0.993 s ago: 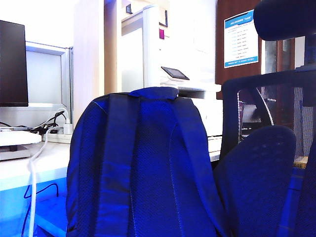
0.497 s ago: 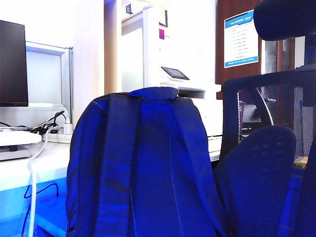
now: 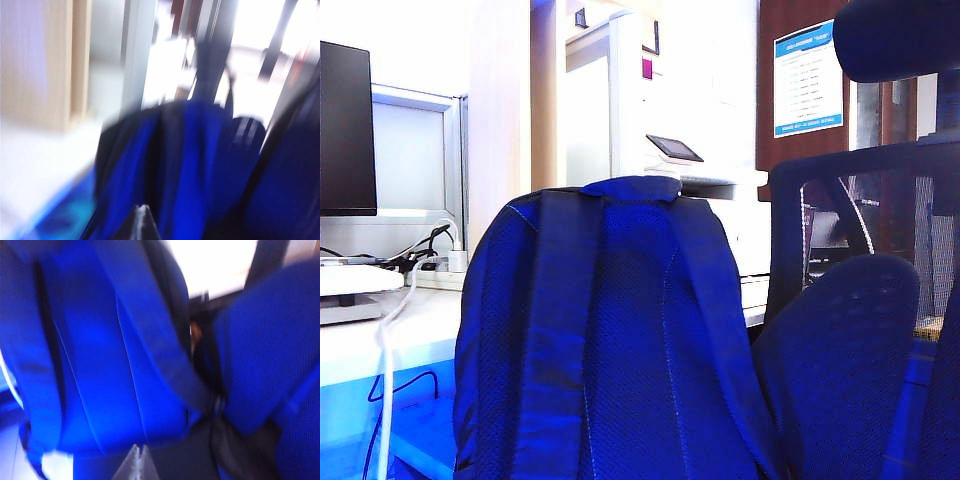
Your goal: Grab the backpack from the chair and place it on the desk.
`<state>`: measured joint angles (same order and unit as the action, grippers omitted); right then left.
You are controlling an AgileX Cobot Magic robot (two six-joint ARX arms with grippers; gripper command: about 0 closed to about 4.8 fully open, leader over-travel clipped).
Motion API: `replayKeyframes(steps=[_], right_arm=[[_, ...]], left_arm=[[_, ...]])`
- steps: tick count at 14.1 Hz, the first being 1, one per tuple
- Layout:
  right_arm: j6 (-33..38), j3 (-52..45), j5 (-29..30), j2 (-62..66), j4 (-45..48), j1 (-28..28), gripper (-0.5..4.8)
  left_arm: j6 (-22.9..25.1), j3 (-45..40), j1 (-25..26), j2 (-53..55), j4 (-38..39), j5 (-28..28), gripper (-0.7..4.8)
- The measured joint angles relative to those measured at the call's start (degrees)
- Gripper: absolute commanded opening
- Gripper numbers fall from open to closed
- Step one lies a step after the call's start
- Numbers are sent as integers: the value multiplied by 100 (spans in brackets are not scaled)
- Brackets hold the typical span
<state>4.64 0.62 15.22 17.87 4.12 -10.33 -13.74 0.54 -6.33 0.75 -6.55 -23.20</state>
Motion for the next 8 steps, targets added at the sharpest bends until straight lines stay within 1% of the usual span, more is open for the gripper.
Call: replayKeyframes(steps=[1, 2, 3, 5, 6, 7, 8], right_arm=[[109, 0, 4, 0, 114, 0, 0], [435, 2, 9, 0, 251, 0, 1], [776, 15, 72, 0, 341, 0, 5], [1016, 149, 293, 2, 501, -2, 24], [1036, 282, 378, 2, 507, -4, 46], [1040, 387, 402, 0, 522, -4, 89], [1047, 568, 407, 0, 546, -4, 110]], left_arm=[[-330, 0, 0, 0, -323, -2, 160], [-612, 13, 0, 0, -608, -4, 200], [-743, 149, 0, 0, -614, -20, 224], [-776, 509, 0, 0, -656, -24, 281], [-774, 658, 0, 0, -680, -24, 307], [-774, 748, 0, 15, -699, -24, 342], [-774, 887, 0, 186, -704, -28, 366]])
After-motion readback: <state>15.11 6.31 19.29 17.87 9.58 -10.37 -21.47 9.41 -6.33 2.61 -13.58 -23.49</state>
